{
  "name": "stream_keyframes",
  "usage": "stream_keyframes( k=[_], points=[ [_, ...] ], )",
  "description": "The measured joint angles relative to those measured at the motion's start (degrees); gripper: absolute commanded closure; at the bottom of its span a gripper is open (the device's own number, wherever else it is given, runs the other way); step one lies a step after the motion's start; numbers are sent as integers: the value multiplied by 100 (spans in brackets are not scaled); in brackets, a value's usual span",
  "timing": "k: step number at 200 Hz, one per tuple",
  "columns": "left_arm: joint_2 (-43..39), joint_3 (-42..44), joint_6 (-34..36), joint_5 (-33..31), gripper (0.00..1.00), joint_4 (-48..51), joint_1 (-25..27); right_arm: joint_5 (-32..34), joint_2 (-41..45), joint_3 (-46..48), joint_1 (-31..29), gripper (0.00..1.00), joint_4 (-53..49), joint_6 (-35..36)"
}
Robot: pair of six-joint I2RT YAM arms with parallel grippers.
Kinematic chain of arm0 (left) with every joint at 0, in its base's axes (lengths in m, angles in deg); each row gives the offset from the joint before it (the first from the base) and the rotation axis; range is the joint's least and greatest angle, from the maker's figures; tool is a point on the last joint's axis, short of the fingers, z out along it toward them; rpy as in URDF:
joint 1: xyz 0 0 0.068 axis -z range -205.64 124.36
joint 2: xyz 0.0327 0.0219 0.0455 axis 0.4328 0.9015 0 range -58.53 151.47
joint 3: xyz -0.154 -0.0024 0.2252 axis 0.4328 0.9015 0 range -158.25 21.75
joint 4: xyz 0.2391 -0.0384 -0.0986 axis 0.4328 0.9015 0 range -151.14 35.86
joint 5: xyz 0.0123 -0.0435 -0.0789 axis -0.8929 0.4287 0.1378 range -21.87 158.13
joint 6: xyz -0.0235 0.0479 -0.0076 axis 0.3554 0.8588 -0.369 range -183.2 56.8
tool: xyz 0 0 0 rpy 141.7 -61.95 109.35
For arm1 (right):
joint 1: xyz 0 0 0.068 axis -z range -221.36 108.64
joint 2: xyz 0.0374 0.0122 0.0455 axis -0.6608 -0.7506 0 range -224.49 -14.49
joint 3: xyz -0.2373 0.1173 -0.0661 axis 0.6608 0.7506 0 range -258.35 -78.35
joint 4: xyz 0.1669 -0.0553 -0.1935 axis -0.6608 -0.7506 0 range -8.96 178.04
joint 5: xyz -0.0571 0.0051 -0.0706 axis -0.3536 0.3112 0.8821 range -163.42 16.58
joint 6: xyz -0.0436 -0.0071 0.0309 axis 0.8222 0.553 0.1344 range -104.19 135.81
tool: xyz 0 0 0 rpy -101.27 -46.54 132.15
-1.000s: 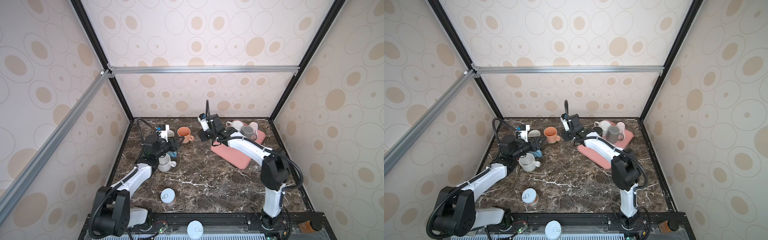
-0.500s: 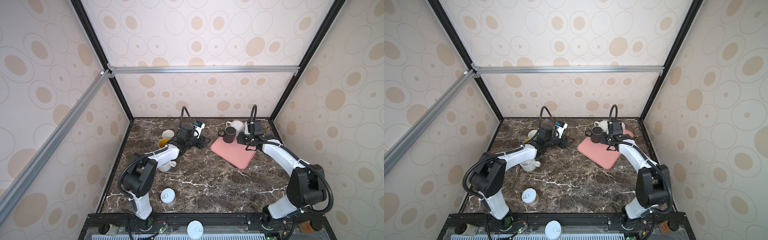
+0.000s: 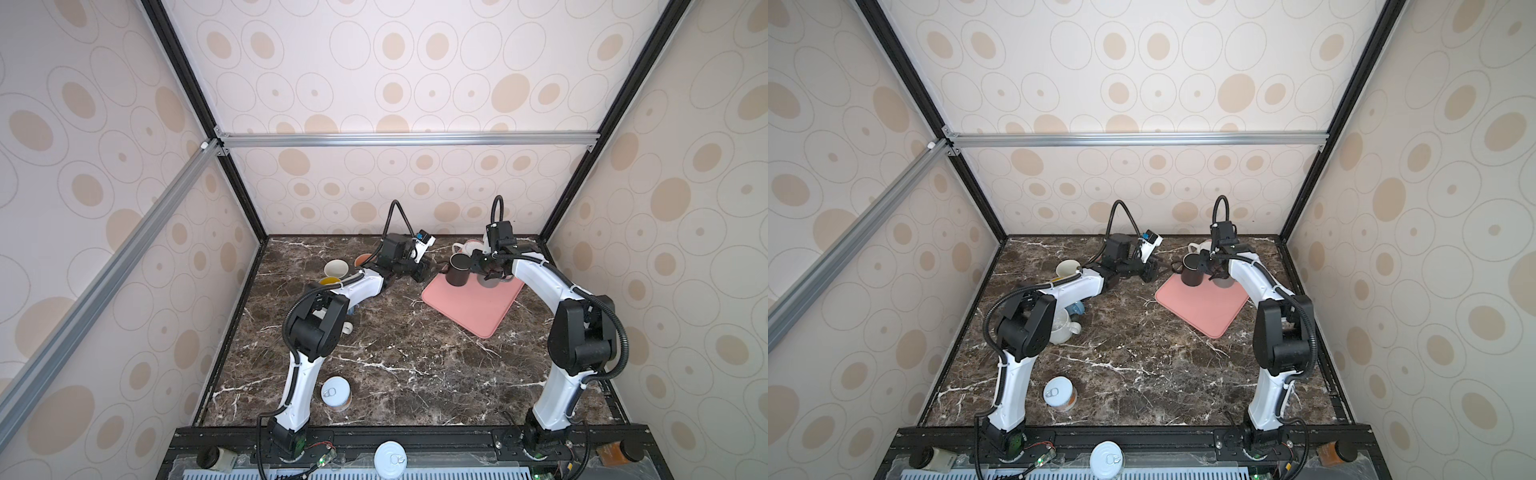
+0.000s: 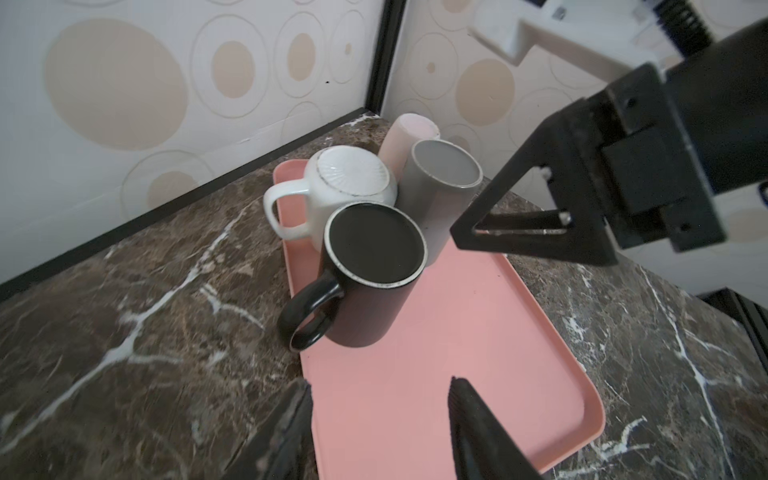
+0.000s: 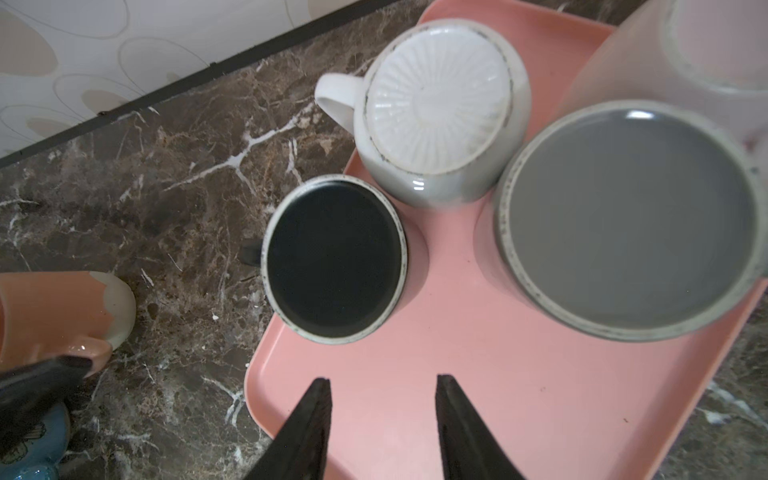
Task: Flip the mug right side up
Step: 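Open the right gripper and move both grippers toward the dark mug on the tray, then grasp the dark mug handle on the tray with the left gripper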
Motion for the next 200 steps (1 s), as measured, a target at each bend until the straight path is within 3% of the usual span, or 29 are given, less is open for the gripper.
stream_keyframes(
  k=[50, 80, 153, 200],
  points=[
    [1473, -2315, 341, 564, 46, 546, -87, -28, 389, 745, 0, 55, 105, -33],
    [2055, -2973, 232, 822, 46, 638, -114, 129, 763, 1086, 0, 55, 94, -15],
    [2317, -2940, -372, 1445, 53, 619, -85, 376, 1547, 1506, 0, 56, 258, 4],
    [1397, -1569, -284, 1506, 55, 824, 170, 437, 1902, 1888, 0, 56, 367, -37]
  ],
)
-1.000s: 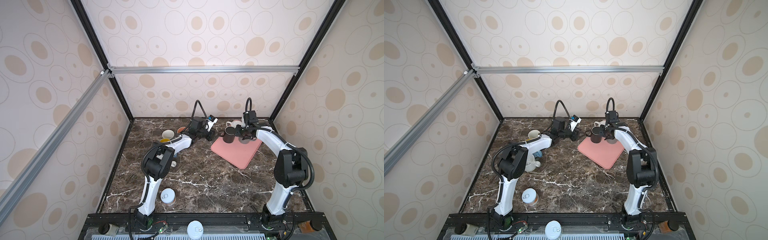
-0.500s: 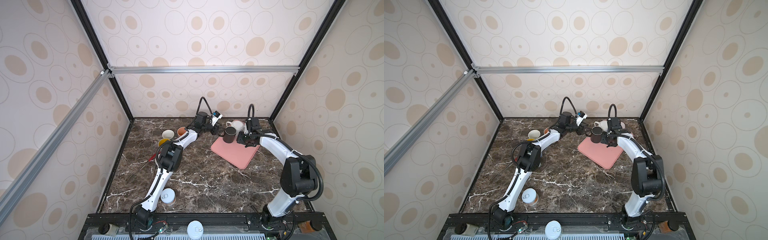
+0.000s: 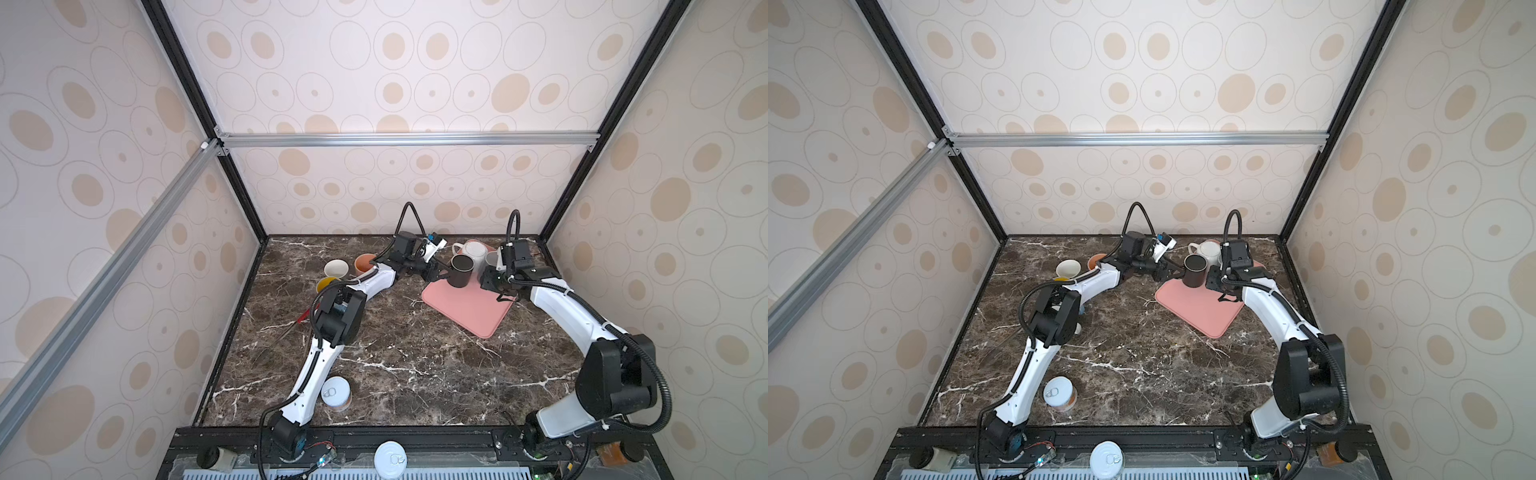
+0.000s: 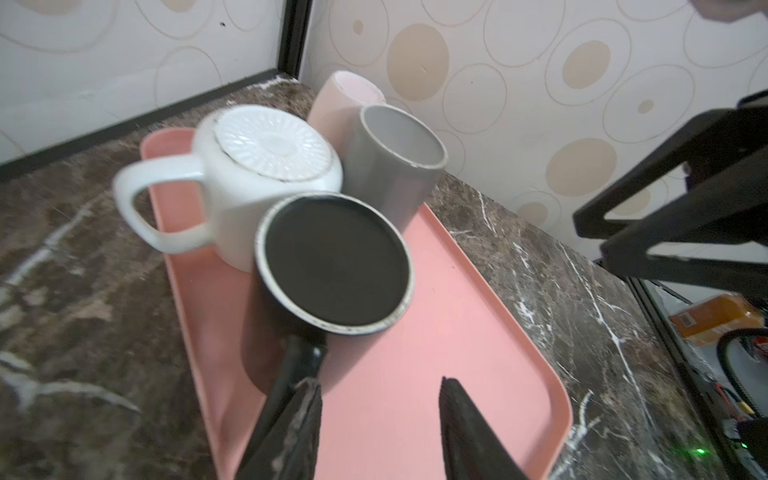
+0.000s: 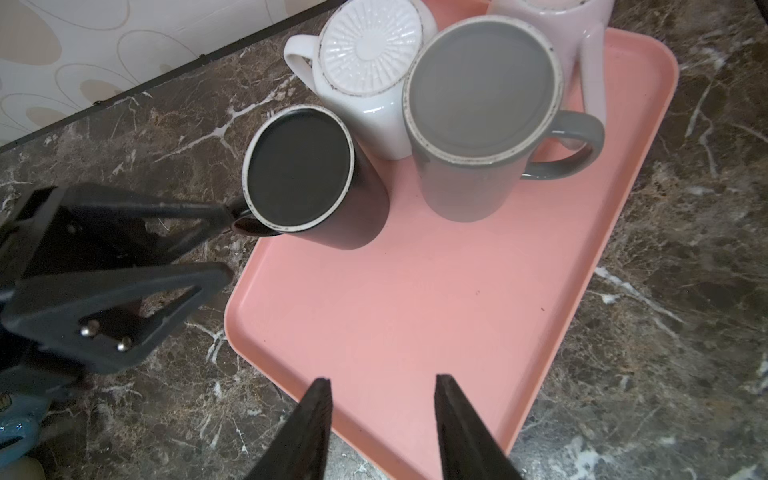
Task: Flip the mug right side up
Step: 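Grasp the dark mug handle on the tray with the left gripper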
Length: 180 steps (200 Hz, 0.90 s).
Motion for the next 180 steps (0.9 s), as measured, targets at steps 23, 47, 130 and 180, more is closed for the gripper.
stream_keyframes(
  k=[23, 47, 130, 180],
  points=[
    [-481, 761, 24, -120, 55, 114, 326, 0, 146, 192, 0, 56, 44, -31],
    [-933, 1471, 92, -343, 54, 184, 640, -2, 354, 444, 0, 56, 52, -63],
    [-1897, 1961, 555, -2170, 39, 160, 577, -61, 1307, 1716, 0, 56, 175, -245],
    [-710, 96, 715, -2538, 39, 625, 133, -72, 1753, 2295, 0, 56, 151, -273]
  ],
)
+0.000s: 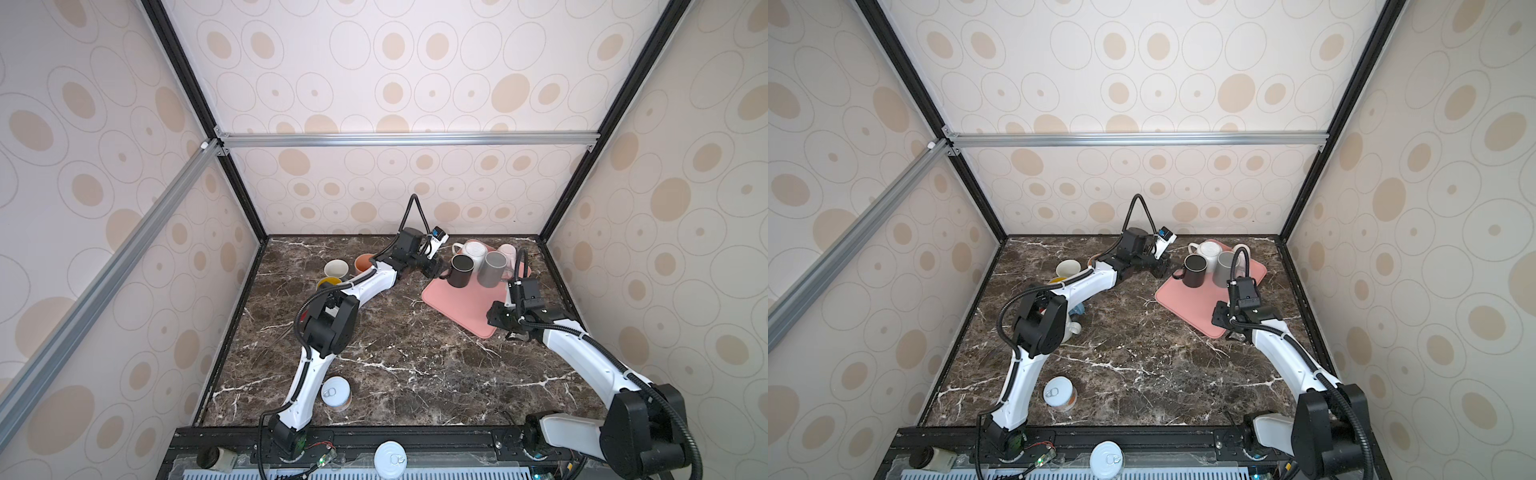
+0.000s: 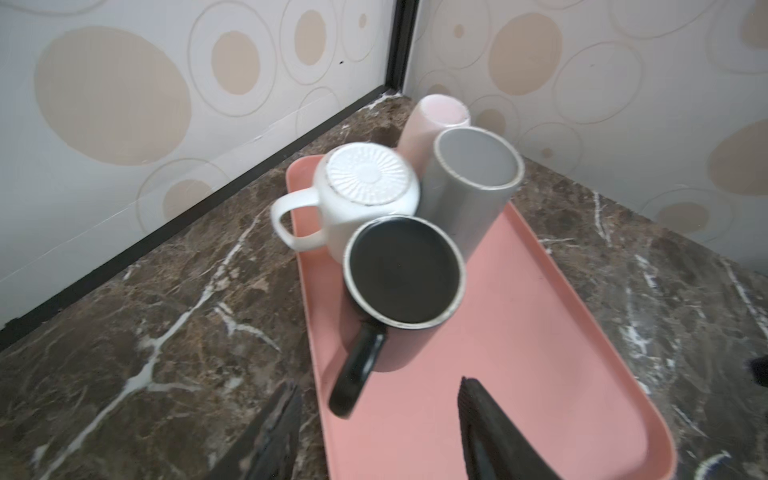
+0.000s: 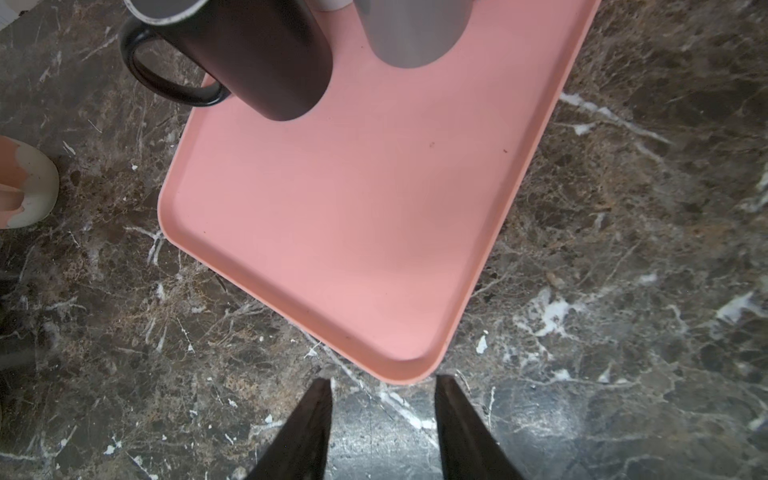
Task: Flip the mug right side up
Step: 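Grasp the dark mug handle on the tray with the left gripper, then lift the dark mug off the tray with the left gripper while the right gripper approaches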
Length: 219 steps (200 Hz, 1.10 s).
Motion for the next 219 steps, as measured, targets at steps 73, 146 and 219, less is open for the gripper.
stream_keyframes(
  k=[73, 146, 219],
  points=[
    [960, -761, 289, 9, 46, 616, 59, 2, 146, 122, 0, 56, -2, -2],
    [1145, -1342, 498, 184, 90, 813, 404, -7, 149, 199, 0, 56, -15, -28],
    [-400, 1106, 525, -455, 100, 284, 874, -4, 260, 260, 0, 56, -66, -26]
  ],
)
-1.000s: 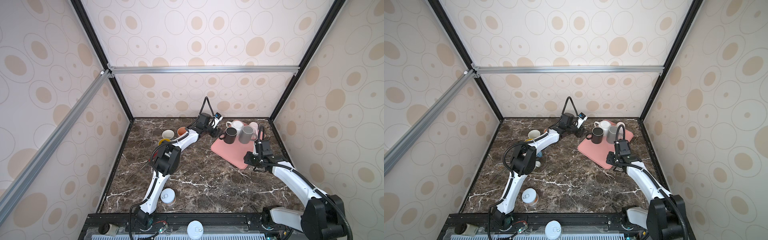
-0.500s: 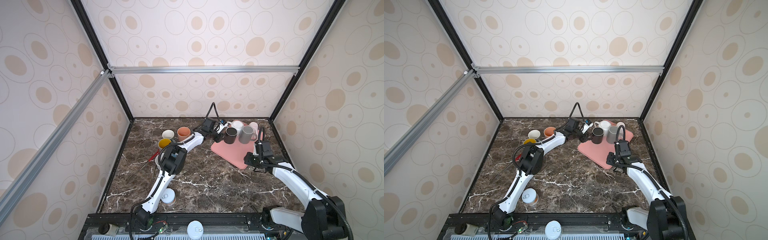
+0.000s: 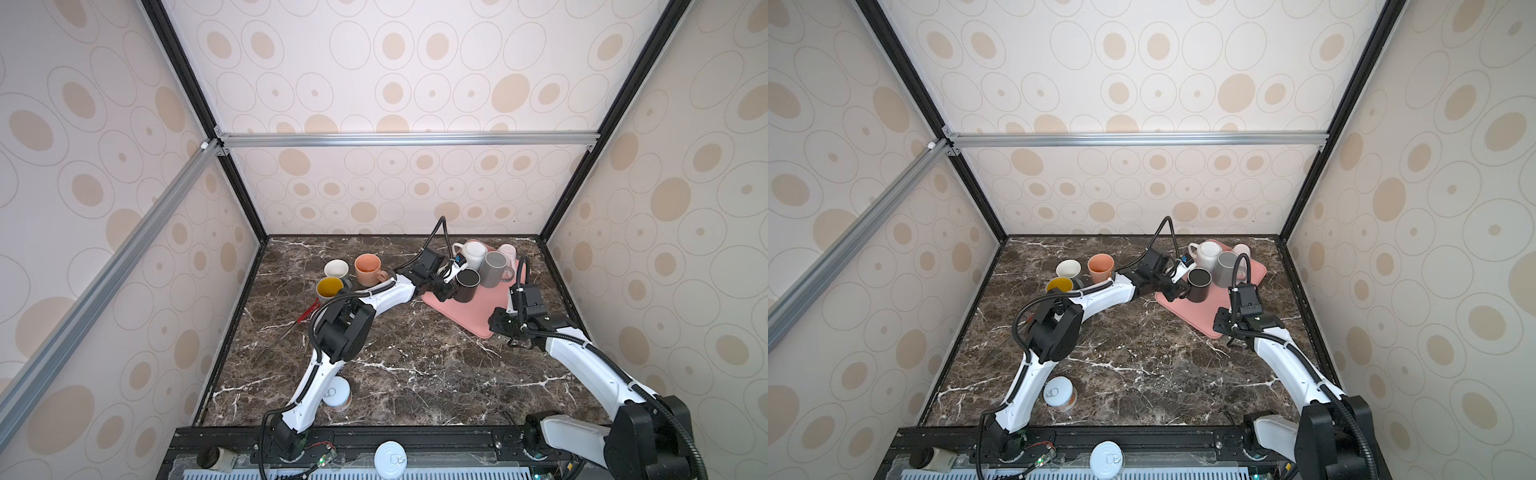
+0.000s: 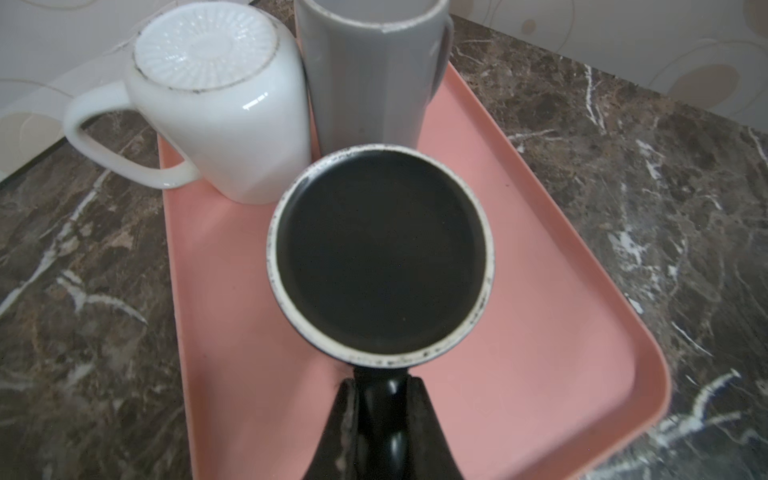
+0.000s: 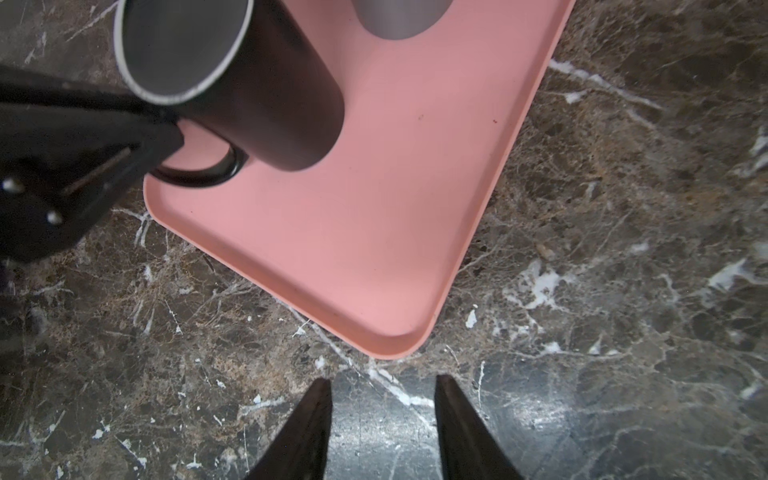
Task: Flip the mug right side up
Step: 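Lift the dark mug off the tray with the left gripper while the right gripper approaches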
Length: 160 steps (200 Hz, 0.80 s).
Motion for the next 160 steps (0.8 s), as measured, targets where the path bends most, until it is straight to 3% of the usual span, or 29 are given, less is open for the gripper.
stream_keyframes(
  k=[33, 62, 81, 100, 122, 160],
  points=[
    [-966, 1700, -391, -153, 100, -846, 127, -66, 22, 164, 0, 56, 57, -28],
    [-1235, 2269, -741, -337, 100, -1303, 162, -190, 13, 293, 0, 56, 61, -70],
    [-1231, 2267, -931, -531, 75, -1375, 162, -262, 11, 295, 0, 56, 94, -70],
    [-1204, 2247, -1130, -813, 71, -1338, 162, -289, 11, 295, 0, 56, 96, -68],
    [-1110, 2240, -1263, -1016, 73, -1281, 162, -291, 11, 295, 0, 56, 94, -61],
    [-1056, 2159, -1351, -1191, 97, -1143, 157, -289, 13, 295, 0, 56, 87, -50]
  ],
)
